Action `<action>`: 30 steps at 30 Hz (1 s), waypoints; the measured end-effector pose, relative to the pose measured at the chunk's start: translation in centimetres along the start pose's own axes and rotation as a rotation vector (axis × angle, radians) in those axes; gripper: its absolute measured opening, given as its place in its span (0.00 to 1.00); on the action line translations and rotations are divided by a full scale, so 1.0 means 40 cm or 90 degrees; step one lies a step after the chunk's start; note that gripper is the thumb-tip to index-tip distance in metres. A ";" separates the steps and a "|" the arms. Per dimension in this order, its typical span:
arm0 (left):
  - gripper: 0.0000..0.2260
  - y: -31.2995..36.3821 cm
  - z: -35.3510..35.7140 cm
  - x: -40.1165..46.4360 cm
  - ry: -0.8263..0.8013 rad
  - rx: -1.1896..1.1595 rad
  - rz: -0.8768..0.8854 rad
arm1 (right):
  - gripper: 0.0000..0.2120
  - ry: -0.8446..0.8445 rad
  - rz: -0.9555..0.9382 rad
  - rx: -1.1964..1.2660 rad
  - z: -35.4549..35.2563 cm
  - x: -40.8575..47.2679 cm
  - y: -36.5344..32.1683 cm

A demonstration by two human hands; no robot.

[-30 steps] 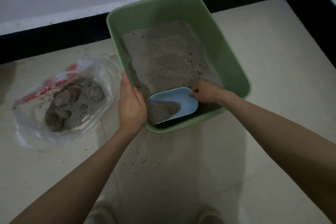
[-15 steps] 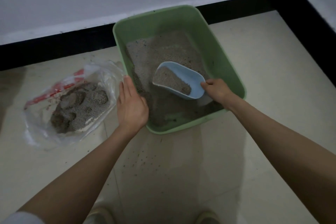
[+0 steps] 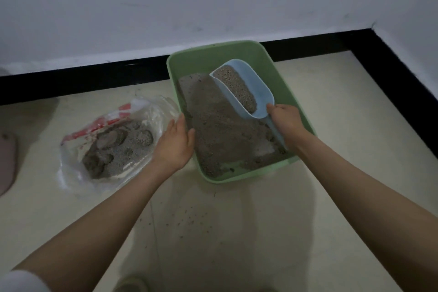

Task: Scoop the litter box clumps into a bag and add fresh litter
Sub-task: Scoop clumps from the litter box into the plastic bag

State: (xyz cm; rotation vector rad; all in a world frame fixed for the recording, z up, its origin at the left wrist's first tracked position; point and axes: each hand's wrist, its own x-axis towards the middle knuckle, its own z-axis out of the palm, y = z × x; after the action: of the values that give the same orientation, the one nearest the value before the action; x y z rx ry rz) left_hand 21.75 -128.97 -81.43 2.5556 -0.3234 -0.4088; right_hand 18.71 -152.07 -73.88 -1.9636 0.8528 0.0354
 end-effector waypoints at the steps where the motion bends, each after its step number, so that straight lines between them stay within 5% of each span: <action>1: 0.20 -0.009 -0.018 -0.010 0.024 -0.006 0.024 | 0.21 0.002 -0.009 0.012 0.004 -0.013 -0.010; 4: 0.13 -0.060 -0.067 -0.069 0.179 0.041 0.105 | 0.20 -0.016 -0.042 0.030 0.015 -0.056 -0.040; 8: 0.16 -0.177 -0.142 -0.138 0.297 0.124 0.106 | 0.13 -0.088 -0.079 -0.007 0.056 -0.108 -0.073; 14: 0.21 -0.355 -0.244 -0.137 0.258 0.174 -0.045 | 0.18 -0.260 -0.054 -0.177 0.171 -0.169 -0.118; 19: 0.08 -0.411 -0.276 -0.125 0.309 0.122 -0.076 | 0.16 -0.341 -0.059 -0.267 0.318 -0.197 -0.152; 24: 0.08 -0.417 -0.297 -0.100 0.331 0.032 -0.117 | 0.18 -0.336 -0.088 -0.323 0.446 -0.229 -0.232; 30: 0.09 -0.412 -0.303 -0.097 0.354 -0.008 -0.124 | 0.07 -0.360 -0.194 -0.449 0.455 -0.223 -0.330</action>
State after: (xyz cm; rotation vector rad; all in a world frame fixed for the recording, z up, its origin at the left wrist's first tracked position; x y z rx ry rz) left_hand 24.78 -108.47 -79.50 2.5678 0.1335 0.2363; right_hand 25.26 -129.04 -70.41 -2.5182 0.1538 0.7630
